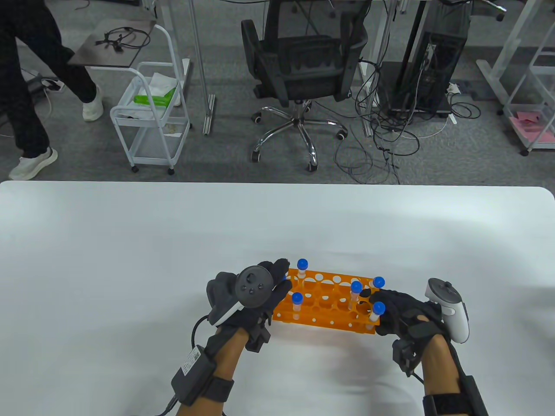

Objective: Insert test tubes into test tube rack (6 test tubes)

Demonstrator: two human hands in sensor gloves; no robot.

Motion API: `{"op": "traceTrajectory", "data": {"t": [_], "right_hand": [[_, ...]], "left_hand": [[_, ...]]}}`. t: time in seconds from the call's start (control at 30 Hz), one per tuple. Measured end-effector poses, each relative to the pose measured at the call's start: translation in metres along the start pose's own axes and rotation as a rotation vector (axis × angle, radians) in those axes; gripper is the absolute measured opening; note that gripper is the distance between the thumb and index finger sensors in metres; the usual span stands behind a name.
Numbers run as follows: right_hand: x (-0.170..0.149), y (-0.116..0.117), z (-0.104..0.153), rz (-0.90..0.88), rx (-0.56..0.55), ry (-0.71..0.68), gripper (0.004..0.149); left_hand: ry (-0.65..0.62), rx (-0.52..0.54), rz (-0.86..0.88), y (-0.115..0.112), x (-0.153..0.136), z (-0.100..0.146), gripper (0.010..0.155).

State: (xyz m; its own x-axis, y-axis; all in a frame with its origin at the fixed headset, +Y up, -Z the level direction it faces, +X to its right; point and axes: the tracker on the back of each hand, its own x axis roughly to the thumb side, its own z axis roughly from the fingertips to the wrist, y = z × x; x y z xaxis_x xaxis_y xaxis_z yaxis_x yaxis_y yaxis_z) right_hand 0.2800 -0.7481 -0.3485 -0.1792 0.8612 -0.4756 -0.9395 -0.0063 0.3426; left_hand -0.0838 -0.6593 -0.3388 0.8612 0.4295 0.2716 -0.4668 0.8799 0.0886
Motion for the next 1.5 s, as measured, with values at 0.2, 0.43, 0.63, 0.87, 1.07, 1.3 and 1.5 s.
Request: {"op": "traceTrajectory", "data": {"t": [0.2, 0.43, 0.63, 0.87, 1.07, 1.3, 1.5], "right_hand": [[0.0, -0.001, 0.0, -0.024, 0.006, -0.001, 0.046], [0.001, -0.002, -0.001, -0.048, 0.001, -0.012, 0.045], [0.0, -0.002, -0.001, -0.063, 0.006, -0.016, 0.045], [-0.001, -0.002, -0.002, -0.064, 0.009, -0.007, 0.045], [-0.004, 0.003, -0.008, -0.061, 0.016, 0.017, 0.045], [-0.005, 0.008, -0.013, 0.0, -0.026, 0.051, 0.044], [-0.004, 0.018, -0.021, 0.124, -0.088, 0.074, 0.044]], "left_hand": [[0.106, 0.011, 0.227, 0.008, -0.027, 0.004, 0.068], [0.476, -0.216, 0.454, -0.02, -0.077, 0.014, 0.062], [0.508, -0.356, 0.743, -0.045, -0.083, 0.012, 0.057], [0.476, -0.372, 0.741, -0.049, -0.078, 0.009, 0.049], [0.471, -0.35, 0.725, -0.051, -0.077, 0.008, 0.043], [0.51, -0.401, 0.746, -0.06, -0.084, 0.007, 0.041], [0.57, -0.379, 0.734, -0.066, -0.097, 0.008, 0.04]]}}
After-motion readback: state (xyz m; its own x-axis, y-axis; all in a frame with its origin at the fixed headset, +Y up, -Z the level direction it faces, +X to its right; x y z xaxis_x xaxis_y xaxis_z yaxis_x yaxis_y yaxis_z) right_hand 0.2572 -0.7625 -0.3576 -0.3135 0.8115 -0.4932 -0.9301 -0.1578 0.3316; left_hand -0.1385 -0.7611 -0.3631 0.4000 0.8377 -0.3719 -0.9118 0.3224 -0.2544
